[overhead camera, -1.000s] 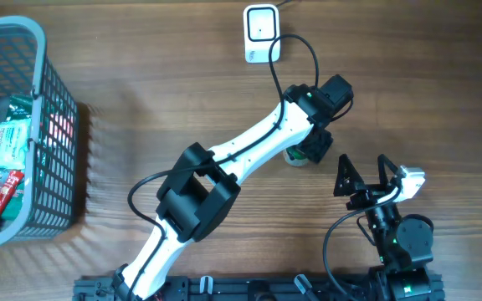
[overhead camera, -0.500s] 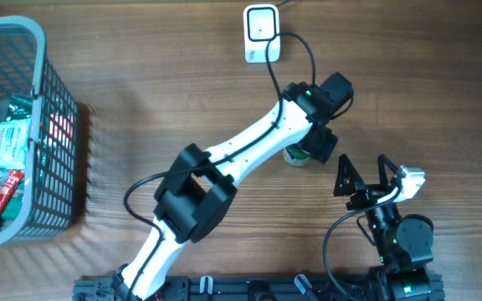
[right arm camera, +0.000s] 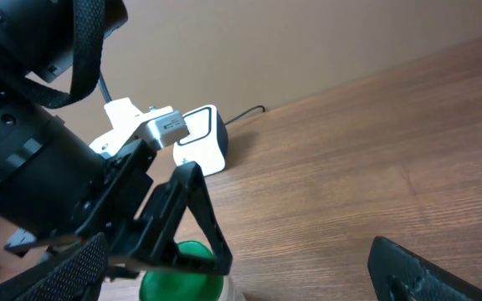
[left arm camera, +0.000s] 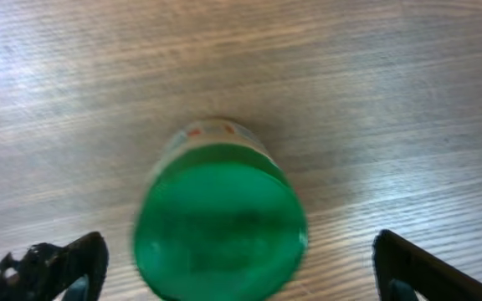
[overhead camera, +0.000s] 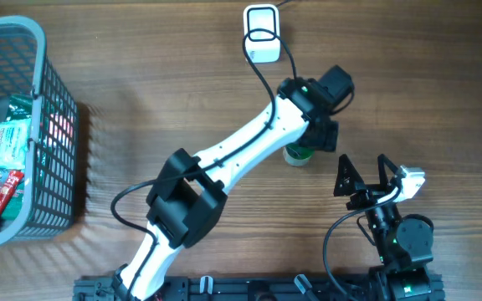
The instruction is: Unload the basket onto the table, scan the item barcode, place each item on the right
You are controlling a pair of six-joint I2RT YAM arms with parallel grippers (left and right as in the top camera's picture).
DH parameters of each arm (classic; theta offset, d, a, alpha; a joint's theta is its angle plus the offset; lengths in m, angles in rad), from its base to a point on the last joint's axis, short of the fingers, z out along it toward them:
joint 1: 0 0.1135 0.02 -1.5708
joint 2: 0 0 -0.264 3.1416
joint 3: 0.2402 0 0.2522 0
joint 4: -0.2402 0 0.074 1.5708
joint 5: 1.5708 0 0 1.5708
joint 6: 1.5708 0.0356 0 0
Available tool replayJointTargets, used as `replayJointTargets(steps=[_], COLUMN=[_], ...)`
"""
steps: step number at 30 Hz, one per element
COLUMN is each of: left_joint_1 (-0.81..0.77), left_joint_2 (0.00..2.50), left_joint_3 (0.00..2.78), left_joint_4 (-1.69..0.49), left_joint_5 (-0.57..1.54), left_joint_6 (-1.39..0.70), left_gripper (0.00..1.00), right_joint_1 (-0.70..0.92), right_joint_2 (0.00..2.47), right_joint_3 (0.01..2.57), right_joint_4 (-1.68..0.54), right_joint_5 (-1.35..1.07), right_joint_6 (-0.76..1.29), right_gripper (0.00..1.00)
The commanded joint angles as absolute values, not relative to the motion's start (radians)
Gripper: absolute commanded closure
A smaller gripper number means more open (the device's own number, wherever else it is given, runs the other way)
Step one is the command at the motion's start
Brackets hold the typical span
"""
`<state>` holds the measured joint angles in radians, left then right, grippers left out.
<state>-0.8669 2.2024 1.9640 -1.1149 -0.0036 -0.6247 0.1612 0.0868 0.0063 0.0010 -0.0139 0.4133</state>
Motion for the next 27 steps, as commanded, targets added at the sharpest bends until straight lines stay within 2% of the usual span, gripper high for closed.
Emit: replayJointTargets(steps=[1, 4, 12, 16, 18, 19, 22, 23, 25, 26, 27], left_joint_1=[-0.913, -0.933, -0.922, -0.907, -0.904, -0.904, -0.904, -0.904, -0.904, -0.903, -0.902], left_joint_2=[2.194, 2.194, 2.196, 2.2, 2.201, 2.201, 2.201, 2.201, 2.201, 2.201, 2.201], left_joint_3=[1.951, 1.929, 1.88, 1.84, 1.825, 1.823, 1.823, 1.823, 1.823, 1.823, 1.823], left_joint_4=[-1.101, -1.099, -1.045, -0.997, -0.982, -0.982, -0.983, -0.986, -0.991, -0.989, -0.987], left_joint_5=[-0.084, -0.148, -0.156, -0.154, -0.15, -0.15, -0.15, -0.151, -0.151, -0.152, -0.151], left_joint_6=[-0.83, -0.887, -0.918, -0.933, -0.933, -0.932, -0.924, -0.92, -0.883, -0.802, -0.727], left_gripper=[0.08, 0.1, 0.12, 0.18, 0.23, 0.29, 0.57, 0.6, 0.55, 0.45, 0.43], right_joint_1=[0.165, 0.165, 0.165, 0.165, 0.165, 0.165, 0.165, 0.165, 0.165, 0.165, 0.165], right_joint_2=[0.088, 0.088, 0.088, 0.088, 0.088, 0.088, 0.088, 0.088, 0.088, 0.088, 0.088], right_joint_3=[0.005, 0.005, 0.005, 0.005, 0.005, 0.005, 0.005, 0.005, 0.005, 0.005, 0.005], right_joint_4=[0.006, 0.006, 0.006, 0.006, 0.006, 0.006, 0.006, 0.006, 0.006, 0.006, 0.006], right_joint_5=[-0.001, -0.001, -0.001, -0.001, -0.001, -0.001, -0.001, -0.001, -0.001, -0.001, -0.001], right_joint_6=[0.395, 0.396, 0.395, 0.395, 0.395, 0.396, 0.395, 0.396, 0.396, 0.396, 0.395], right_gripper=[0.0, 0.0, 0.0, 0.0, 0.0, 0.0, 0.0, 0.0, 0.0, 0.0, 0.0])
